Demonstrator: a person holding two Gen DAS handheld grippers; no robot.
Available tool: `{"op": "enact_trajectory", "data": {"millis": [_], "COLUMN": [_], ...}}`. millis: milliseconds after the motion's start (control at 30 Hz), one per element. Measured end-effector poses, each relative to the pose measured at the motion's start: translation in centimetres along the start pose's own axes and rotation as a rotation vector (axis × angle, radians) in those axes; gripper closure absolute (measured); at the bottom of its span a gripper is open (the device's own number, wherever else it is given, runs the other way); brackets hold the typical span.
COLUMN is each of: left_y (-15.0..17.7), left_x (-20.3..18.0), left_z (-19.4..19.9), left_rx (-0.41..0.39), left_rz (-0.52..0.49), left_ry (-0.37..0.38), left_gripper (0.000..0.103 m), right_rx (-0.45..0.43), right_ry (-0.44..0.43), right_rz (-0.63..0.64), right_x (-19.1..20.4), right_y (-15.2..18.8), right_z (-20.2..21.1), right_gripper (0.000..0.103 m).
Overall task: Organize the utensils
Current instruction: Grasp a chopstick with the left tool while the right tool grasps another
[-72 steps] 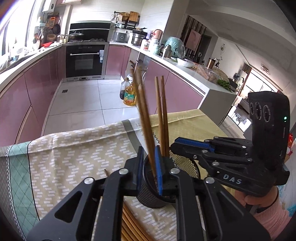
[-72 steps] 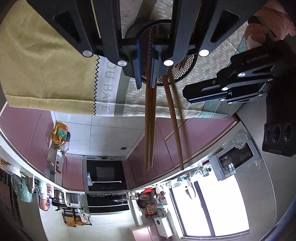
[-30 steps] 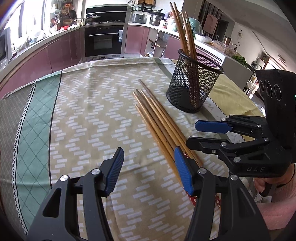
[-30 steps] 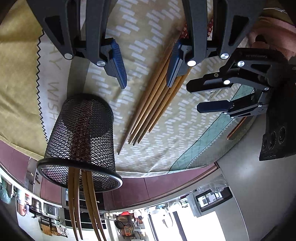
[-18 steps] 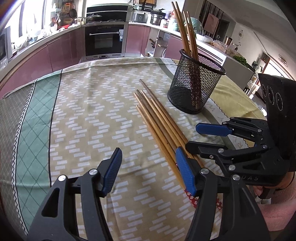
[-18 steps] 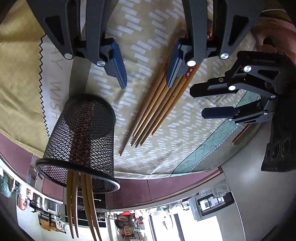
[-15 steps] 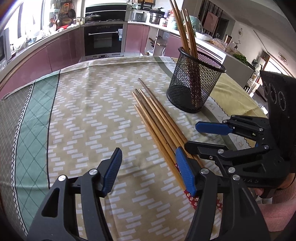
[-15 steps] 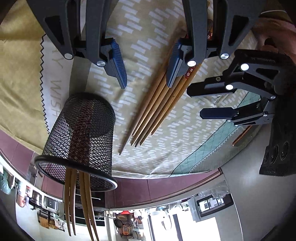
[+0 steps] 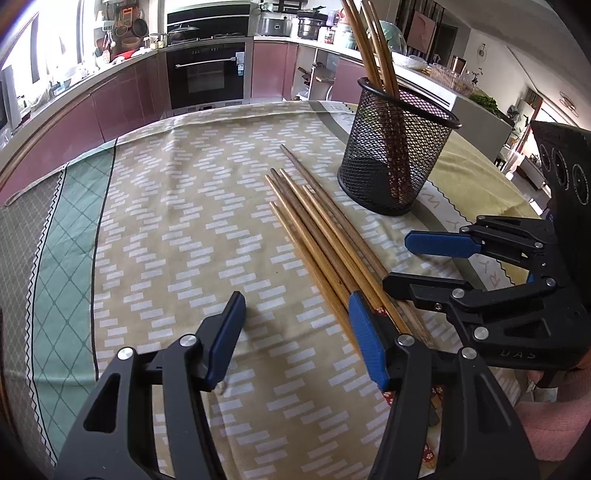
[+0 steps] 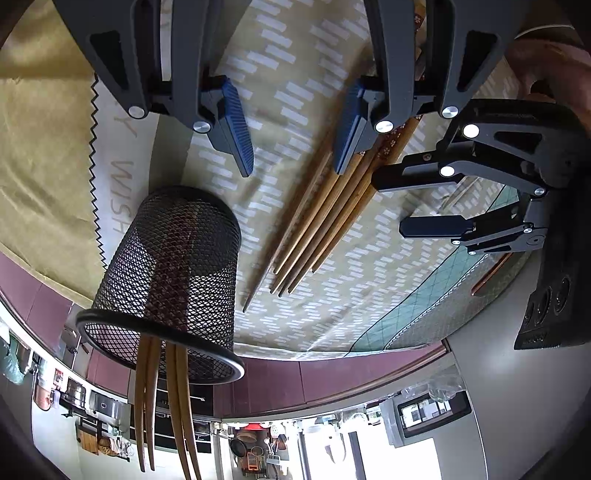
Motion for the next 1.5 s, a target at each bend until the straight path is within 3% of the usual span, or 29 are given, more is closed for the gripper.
{"op": "enact_trajectory", "data": {"millis": [133, 400, 500, 633, 767, 900, 967, 1167, 1200, 1267, 1500], "left_y": [-0.1, -0.4, -0.6, -0.9, -0.8, -0.3, -0.3, -0.8, -1.0, -1.0, -1.1], "left_x": [0.3, 0.1, 0.4, 1.3, 1.9, 2.3, 2.3, 2.0, 2.0, 2.1, 2.2], "left_z": [0.0, -0.4, -0.6, -0.6, -0.2, 0.1, 0.1, -0.4, -0.5, -0.6, -0.2], "left_rx": [0.007, 0.015, 0.012, 0.009, 0.003, 0.007, 0.008, 0.006, 0.005, 0.005, -0.005], "left_rz": [-0.004, -0.036, -0.027, 0.012, 0.05, 0.049, 0.044, 0.035, 0.042, 0.047, 0.084], "left_ry": [-0.008, -0.032, -0.043, -0.05, -0.044, -0.044, -0.039, -0.054, -0.056, -0.064, -0.053], "left_gripper": [0.056, 0.058, 0.067, 0.084, 0.091, 0.09, 0.089, 0.088, 0.089, 0.093, 0.096], "right_rx": [0.004, 0.008, 0.003, 0.0, 0.015, 0.03, 0.031, 0.01, 0.005, 0.0, -0.013], "right_ry": [0.001, 0.042, 0.046, 0.042, 0.02, 0.025, 0.039, 0.054, 0.055, 0.045, 0.005], "right_rz": [-0.001, 0.029, 0.028, 0.014, 0.003, 0.009, 0.007, 0.002, 0.001, -0.017, -0.064], "right_x": [0.1, 0.4, 0.3, 0.1, 0.2, 0.1, -0.1, -0.2, -0.2, -0.4, -0.8], "right_y": [-0.1, -1.0, -1.5, -1.7, -1.4, -0.8, -0.9, -2.1, -2.2, -2.4, -2.0], "right_z": [0.0, -1.2, -1.7, -1.9, -1.5, -0.9, -0.9, -2.1, -2.2, -2.4, -1.4], "right_gripper": [0.061, 0.064, 0.066, 0.077, 0.092, 0.092, 0.084, 0.08, 0.082, 0.093, 0.097]}}
Point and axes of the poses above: each gripper's, at about its wrist camera, not at the fingertips, and z roughly against the way its jaws point, x to its left, y to its underside, the point moved 6 cm from there along -z, roughly the way its jaws point, and after that the axes turned 5 degrees about -x, right-handed, at the moved point
